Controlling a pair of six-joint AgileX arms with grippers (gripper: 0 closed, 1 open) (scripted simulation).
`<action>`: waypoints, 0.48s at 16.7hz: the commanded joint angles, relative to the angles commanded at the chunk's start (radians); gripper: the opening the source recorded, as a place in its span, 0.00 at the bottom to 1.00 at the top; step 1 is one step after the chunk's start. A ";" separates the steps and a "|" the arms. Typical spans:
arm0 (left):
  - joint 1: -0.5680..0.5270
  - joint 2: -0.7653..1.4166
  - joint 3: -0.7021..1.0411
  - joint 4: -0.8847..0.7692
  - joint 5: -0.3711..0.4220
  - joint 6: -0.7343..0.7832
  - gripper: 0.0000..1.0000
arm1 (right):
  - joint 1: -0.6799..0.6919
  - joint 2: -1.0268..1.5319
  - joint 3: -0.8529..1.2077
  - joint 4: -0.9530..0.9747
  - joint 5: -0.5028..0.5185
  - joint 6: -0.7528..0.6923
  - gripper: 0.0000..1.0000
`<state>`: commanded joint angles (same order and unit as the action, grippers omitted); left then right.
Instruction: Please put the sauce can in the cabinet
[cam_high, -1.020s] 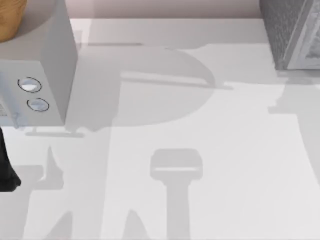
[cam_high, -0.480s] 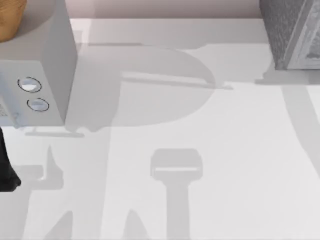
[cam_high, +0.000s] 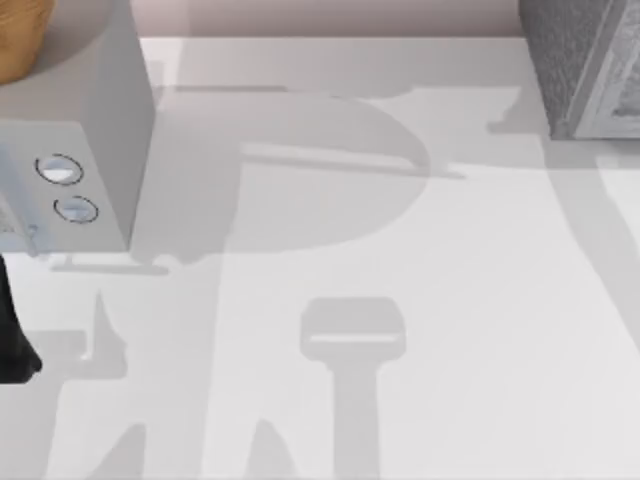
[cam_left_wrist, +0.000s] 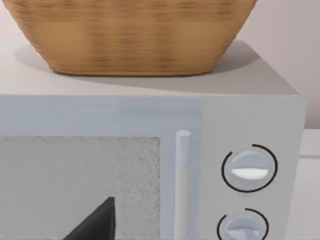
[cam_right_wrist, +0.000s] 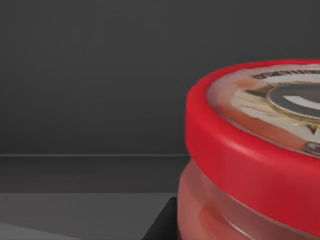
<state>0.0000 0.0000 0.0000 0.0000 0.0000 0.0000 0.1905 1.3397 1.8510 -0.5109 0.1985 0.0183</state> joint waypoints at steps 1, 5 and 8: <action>0.000 0.000 0.000 0.000 0.000 0.000 1.00 | 0.001 0.011 0.012 -0.005 0.002 0.000 0.00; 0.000 0.000 0.000 0.000 0.000 0.000 1.00 | 0.001 0.012 0.013 -0.005 0.002 0.000 0.00; 0.000 0.000 0.000 0.000 0.000 0.000 1.00 | -0.002 0.011 0.010 -0.004 0.001 0.002 0.00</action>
<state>0.0000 0.0000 0.0000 0.0000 0.0000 0.0000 0.1881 1.3505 1.8611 -0.5149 0.1993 0.0201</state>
